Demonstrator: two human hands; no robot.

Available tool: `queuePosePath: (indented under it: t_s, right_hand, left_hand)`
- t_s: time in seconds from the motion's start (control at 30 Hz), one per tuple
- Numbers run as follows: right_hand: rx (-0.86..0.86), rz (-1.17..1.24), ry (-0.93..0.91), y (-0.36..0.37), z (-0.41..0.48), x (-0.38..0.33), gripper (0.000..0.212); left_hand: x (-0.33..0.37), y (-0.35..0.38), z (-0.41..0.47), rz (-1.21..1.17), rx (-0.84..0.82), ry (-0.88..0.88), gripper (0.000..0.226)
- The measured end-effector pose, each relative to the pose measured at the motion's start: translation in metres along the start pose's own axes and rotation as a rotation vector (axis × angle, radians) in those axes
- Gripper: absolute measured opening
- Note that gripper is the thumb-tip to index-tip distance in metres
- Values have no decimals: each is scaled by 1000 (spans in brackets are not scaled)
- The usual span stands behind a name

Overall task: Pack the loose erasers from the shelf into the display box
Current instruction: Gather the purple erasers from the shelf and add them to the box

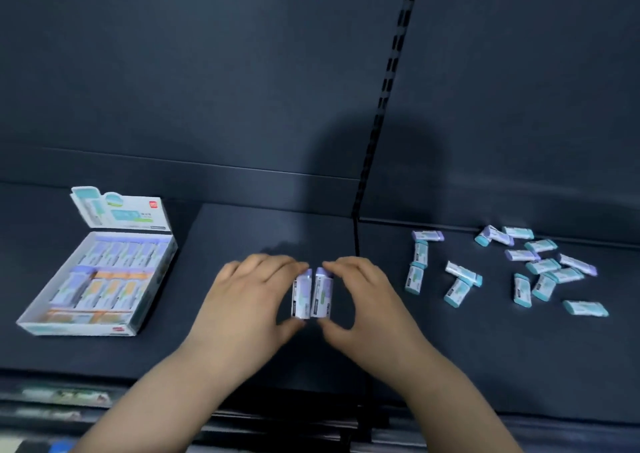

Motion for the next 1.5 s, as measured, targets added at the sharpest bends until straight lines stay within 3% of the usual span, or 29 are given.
queuePosePath:
  t_s: [0.27, 0.43, 0.6, 0.73, 0.97, 1.07, 1.33, 1.5]
  right_hand:
    - [-126, 65, -35, 56, 35, -38, 58]
    - [-137, 43, -62, 110, 64, -74, 60]
    - [-53, 0, -40, 163, 96, -108, 64]
    - [-87, -130, -21, 193, 112, -123, 64]
    - [-167, -262, 42, 218, 120, -132, 57]
    - [-162, -266, 63, 226, 122, -131, 52]
    - [-70, -96, 139, 235, 122, -119, 59]
    - [25, -95, 60, 230, 116, -117, 63]
  left_hand:
    - [-69, -14, -35, 61, -85, -159, 71]
    - [-148, -19, -56, 97, -123, -233, 73]
    - [-230, -21, -67, 93, -225, -224, 72]
    - [-265, -14, -64, 19, -262, -168, 68]
    - [-267, 1, -55, 20, -394, 122, 70]
    - [-269, 7, -59, 14, -471, 140, 71]
    - [-274, 17, -65, -120, -429, 136, 63]
    - [-274, 9, -60, -62, -422, 148, 70]
Point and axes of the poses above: each hand's wrist, its own z-axis towards the middle knuckle, its own y-axis out of the palm, x = y × z, the point moved 2 cm from there along z, towards the middle knuckle, and after that the axes turned 13 degrees about z, right-handed, at the moved point
